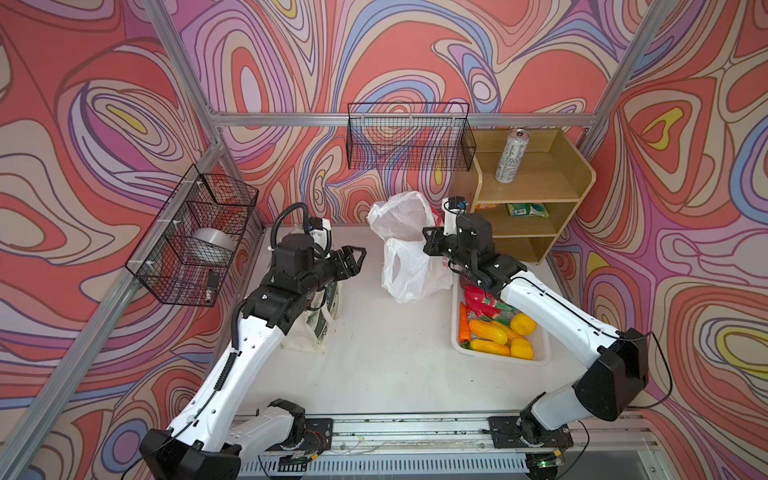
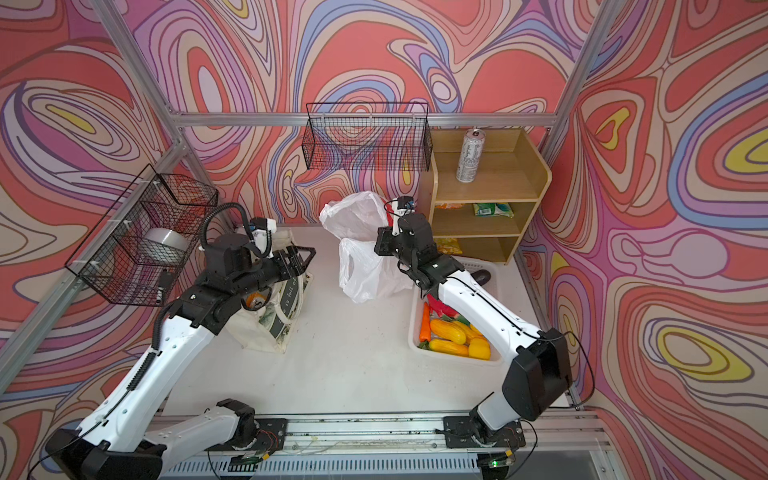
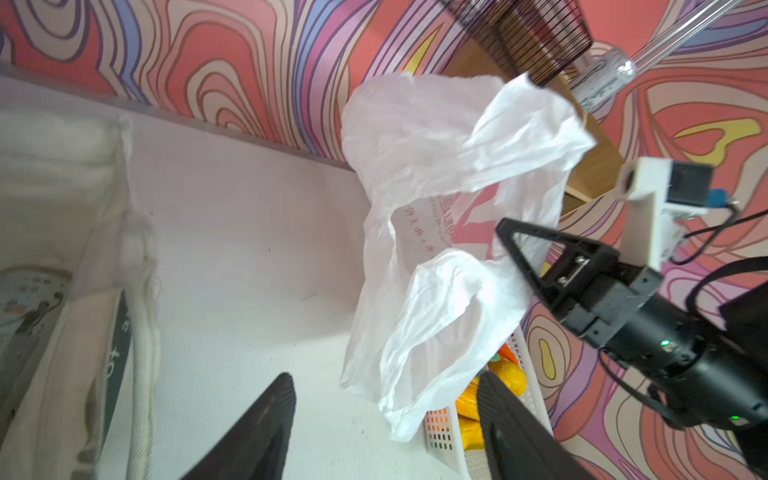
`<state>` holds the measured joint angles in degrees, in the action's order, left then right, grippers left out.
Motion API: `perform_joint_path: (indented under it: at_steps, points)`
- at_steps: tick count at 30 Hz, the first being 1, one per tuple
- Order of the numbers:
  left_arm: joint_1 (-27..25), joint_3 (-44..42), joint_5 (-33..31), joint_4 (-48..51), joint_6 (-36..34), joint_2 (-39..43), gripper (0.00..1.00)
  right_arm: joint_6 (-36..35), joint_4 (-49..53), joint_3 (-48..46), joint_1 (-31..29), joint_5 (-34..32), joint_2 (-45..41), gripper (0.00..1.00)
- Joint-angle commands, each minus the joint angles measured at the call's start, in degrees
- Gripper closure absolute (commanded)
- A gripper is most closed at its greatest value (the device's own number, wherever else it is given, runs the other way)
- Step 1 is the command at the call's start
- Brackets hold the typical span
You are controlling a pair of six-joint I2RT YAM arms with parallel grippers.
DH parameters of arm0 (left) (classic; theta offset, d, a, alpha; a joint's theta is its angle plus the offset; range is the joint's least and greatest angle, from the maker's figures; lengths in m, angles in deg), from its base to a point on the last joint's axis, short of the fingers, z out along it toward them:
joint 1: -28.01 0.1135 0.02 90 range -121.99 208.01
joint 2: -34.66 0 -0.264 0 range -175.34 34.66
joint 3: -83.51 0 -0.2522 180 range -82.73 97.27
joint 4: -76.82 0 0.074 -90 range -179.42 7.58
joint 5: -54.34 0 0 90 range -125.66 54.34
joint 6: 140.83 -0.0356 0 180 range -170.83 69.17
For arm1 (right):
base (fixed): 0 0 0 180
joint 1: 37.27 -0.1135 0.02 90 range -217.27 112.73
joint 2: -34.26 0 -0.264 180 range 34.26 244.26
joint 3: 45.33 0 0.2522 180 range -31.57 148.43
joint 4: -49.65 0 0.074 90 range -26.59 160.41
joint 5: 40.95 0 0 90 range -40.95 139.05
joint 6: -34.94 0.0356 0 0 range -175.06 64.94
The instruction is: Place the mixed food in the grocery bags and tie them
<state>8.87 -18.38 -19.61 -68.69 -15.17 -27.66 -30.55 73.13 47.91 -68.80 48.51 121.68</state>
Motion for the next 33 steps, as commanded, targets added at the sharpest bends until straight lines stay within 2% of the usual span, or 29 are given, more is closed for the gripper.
perform_joint_path:
  at_steps: [1, 6, 14, 19, 30, 33]
  points:
    - [-0.19, -5.10, -2.89, -4.08, 1.61, 1.05, 0.29, -0.75, 1.18, 1.16, 0.24, 4.96, -1.20, 1.00]
    - [-0.27, -6.89, -4.32, -5.19, 0.85, -0.10, 0.30, -0.96, 0.80, 1.37, 0.32, 9.23, -1.79, 1.00]
    - [-2.10, -7.49, 0.02, -14.87, 1.16, -3.23, 0.29, 0.31, -0.13, 1.12, 0.26, 12.56, -2.00, 1.00]
    - [-5.39, -8.22, -2.29, -16.01, 1.02, -4.29, 0.28, 1.17, -1.03, 0.85, 0.30, 13.62, -1.81, 1.00]
    - [-6.62, -9.64, -5.40, -20.36, 3.56, -8.40, 0.28, 1.90, -1.72, 0.01, 0.33, 15.90, -2.47, 1.00]
    - [-6.71, -10.71, -5.94, -22.99, 4.54, -10.18, 0.38, 2.20, -2.11, -0.21, 0.27, 16.44, -2.59, 1.00]
